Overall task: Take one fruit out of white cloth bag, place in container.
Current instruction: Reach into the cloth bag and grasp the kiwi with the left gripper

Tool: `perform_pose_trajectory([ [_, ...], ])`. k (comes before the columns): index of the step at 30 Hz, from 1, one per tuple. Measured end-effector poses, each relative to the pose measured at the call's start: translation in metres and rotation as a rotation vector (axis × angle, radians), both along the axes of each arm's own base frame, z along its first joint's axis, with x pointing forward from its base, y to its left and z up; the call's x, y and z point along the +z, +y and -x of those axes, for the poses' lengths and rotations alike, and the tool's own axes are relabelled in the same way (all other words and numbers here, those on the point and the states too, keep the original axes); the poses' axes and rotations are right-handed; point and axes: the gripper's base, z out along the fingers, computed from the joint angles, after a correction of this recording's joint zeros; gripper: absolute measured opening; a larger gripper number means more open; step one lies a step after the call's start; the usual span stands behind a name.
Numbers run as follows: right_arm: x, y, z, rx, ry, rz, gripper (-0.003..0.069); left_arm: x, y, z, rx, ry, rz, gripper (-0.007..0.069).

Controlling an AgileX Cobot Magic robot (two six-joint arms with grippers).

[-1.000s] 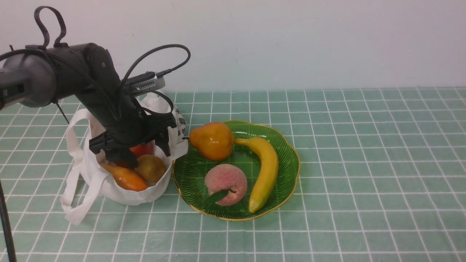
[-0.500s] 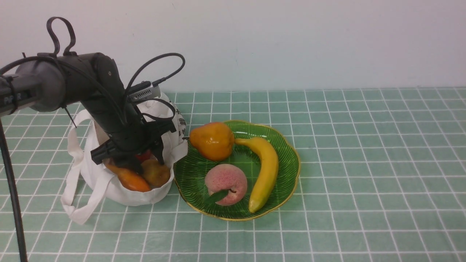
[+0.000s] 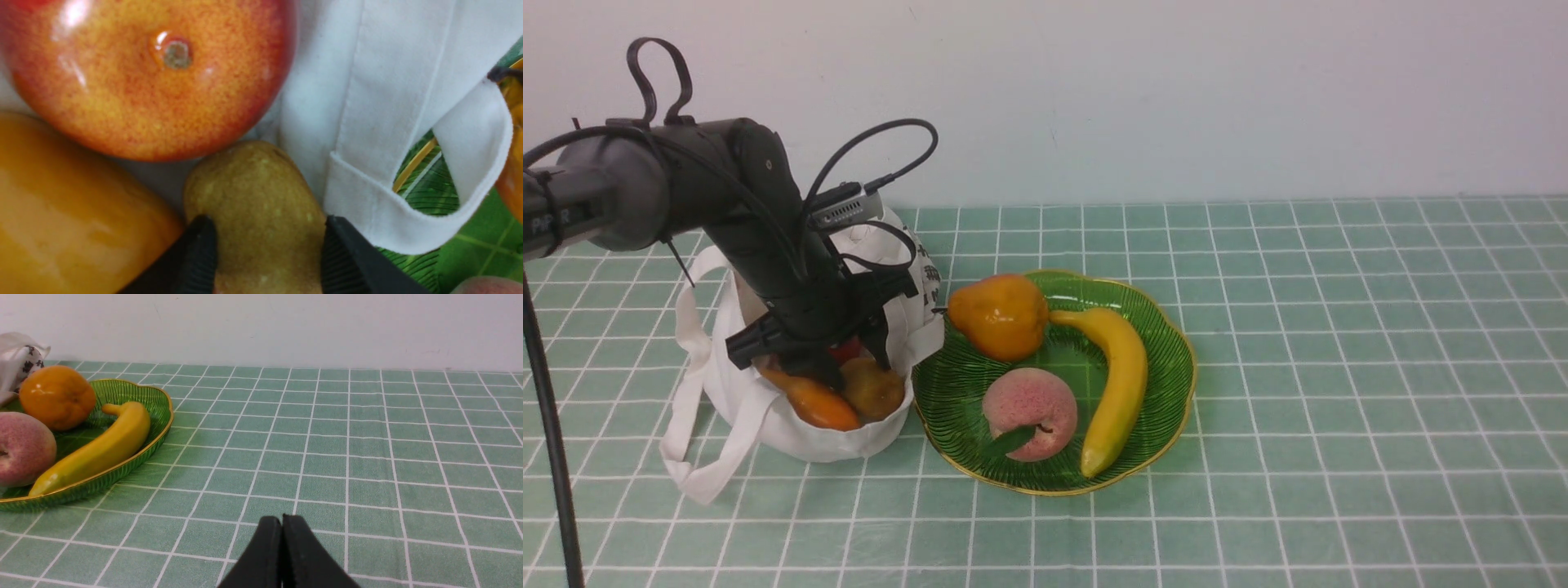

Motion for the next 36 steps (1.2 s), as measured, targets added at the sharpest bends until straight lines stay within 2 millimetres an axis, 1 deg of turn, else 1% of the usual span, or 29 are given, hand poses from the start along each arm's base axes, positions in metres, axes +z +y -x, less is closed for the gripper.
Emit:
perform_pose_trajectory([
  [3, 0.000, 0.000, 0.000, 0.000, 0.000, 0.000, -0.0015, 0.007, 0.000, 0.001, -0.002, -0.022, 0.000, 0.0294],
  [5, 0.000, 0.000, 0.000, 0.000, 0.000, 0.000, -0.0015, 0.016, 0.002, 0.001, -0.010, -0.054, -0.009, 0.0284],
  [6, 0.000, 0.000, 0.000, 0.000, 0.000, 0.000, -0.0015, 0.016, 0.002, 0.001, -0.011, -0.054, -0.011, 0.0284],
  [7, 0.000, 0.000, 0.000, 0.000, 0.000, 0.000, -0.0015, 0.024, 0.003, 0.003, -0.018, -0.080, -0.022, 0.0214],
  [9, 0.000, 0.000, 0.000, 0.000, 0.000, 0.000, -0.0015, 0.032, 0.004, 0.004, -0.025, -0.107, -0.036, 0.0088],
  [10, 0.000, 0.000, 0.000, 0.000, 0.000, 0.000, -0.0015, 0.034, 0.005, 0.004, -0.027, -0.114, -0.039, 0.0088],
  [11, 0.000, 0.000, 0.000, 0.000, 0.000, 0.000, -0.0015, 0.044, 0.006, 0.007, -0.035, -0.141, -0.050, 0.0024],
  [12, 0.000, 0.000, 0.000, 0.000, 0.000, 0.000, -0.0015, 0.046, 0.006, 0.007, -0.038, -0.148, -0.051, 0.0015],
  [14, 0.000, 0.000, 0.000, 0.000, 0.000, 0.000, -0.0015, 0.061, 0.008, 0.011, -0.059, -0.193, -0.057, -0.0002],
  [16, 0.000, 0.000, 0.000, 0.000, 0.000, 0.000, -0.0015, 0.071, 0.008, 0.015, -0.075, -0.221, -0.059, -0.0008],
  [19, 0.000, 0.000, 0.000, 0.000, 0.000, 0.000, -0.0015, 0.075, 0.008, 0.017, -0.080, -0.218, -0.060, -0.0008],
  [21, 0.000, 0.000, 0.000, 0.000, 0.000, 0.000, -0.0015, 0.074, 0.009, 0.019, -0.083, -0.196, -0.061, -0.0008],
  [24, 0.000, 0.000, 0.000, 0.000, 0.000, 0.000, -0.0015, 0.063, 0.008, 0.016, -0.086, -0.158, -0.069, 0.0017],
  [28, 0.000, 0.000, 0.000, 0.000, 0.000, 0.000, -0.0015, 0.047, 0.007, 0.012, -0.086, -0.117, -0.070, 0.0094],
  [36, 0.000, 0.000, 0.000, 0.000, 0.000, 0.000, -0.0015, 0.021, 0.004, 0.005, -0.055, -0.043, -0.042, 0.0342],
])
